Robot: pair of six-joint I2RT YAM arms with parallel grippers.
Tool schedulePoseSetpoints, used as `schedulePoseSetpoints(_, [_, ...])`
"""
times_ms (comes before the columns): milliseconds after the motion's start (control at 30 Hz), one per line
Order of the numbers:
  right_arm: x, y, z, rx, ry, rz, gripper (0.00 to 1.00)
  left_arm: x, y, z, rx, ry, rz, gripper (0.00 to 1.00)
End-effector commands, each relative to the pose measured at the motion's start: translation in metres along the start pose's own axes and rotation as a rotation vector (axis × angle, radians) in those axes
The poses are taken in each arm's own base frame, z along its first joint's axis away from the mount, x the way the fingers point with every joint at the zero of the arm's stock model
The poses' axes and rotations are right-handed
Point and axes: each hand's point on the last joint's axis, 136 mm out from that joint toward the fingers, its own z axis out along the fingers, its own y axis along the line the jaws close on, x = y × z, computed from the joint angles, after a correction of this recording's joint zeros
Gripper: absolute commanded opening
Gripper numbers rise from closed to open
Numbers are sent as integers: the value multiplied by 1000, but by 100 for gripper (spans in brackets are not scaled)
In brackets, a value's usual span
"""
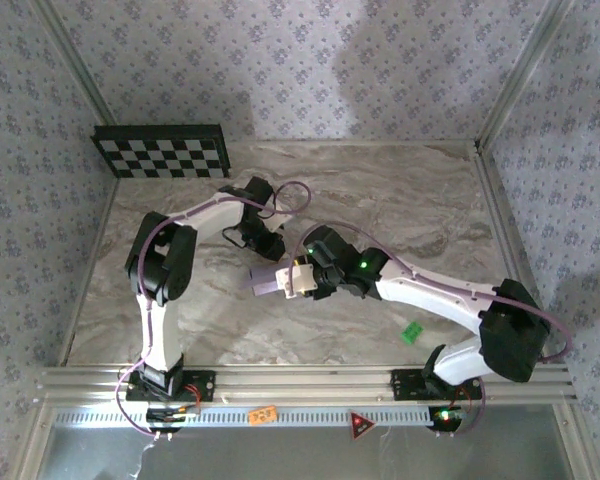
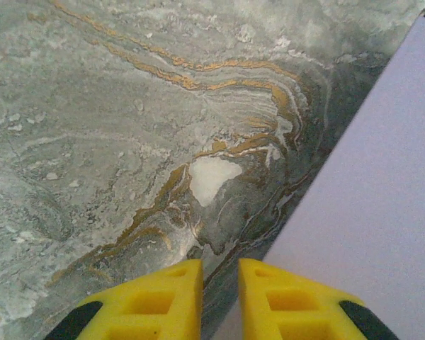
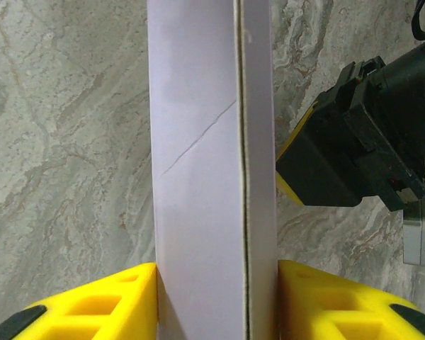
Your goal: Fold the paper box
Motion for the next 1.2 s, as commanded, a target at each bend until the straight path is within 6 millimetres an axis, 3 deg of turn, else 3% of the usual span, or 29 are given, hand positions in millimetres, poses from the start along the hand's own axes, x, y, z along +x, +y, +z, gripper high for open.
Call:
schedulePoseSetpoints(0, [-5, -7, -7, -20, -15, -36, 40, -18, -15, -41, -13, -97, 44, 24])
schedulePoseSetpoints(267, [-2, -16, -25, -90, 11, 154, 35, -32, -15, -120, -69, -352, -11, 34])
schedulePoseSetpoints(400, [1, -21, -34, -153, 29, 269, 35, -19, -16, -155, -67, -447, -60, 37])
schedulePoseSetpoints(533, [8, -26, -34, -201, 61, 387, 36, -9, -22, -178, -41, -525, -82, 39])
schedulePoseSetpoints(667, [17, -34, -30, -231, 97, 474, 37, 7, -33, -184, -8, -536, -94, 42])
schedulePoseSetpoints(900, [28, -34, -17, -293, 118, 532, 43, 35, -40, -171, 30, -479, -148, 48])
schedulePoseSetpoints(1167, [26, -47, -18, -290, 95, 552, 62, 39, -51, -165, 99, -486, -159, 55])
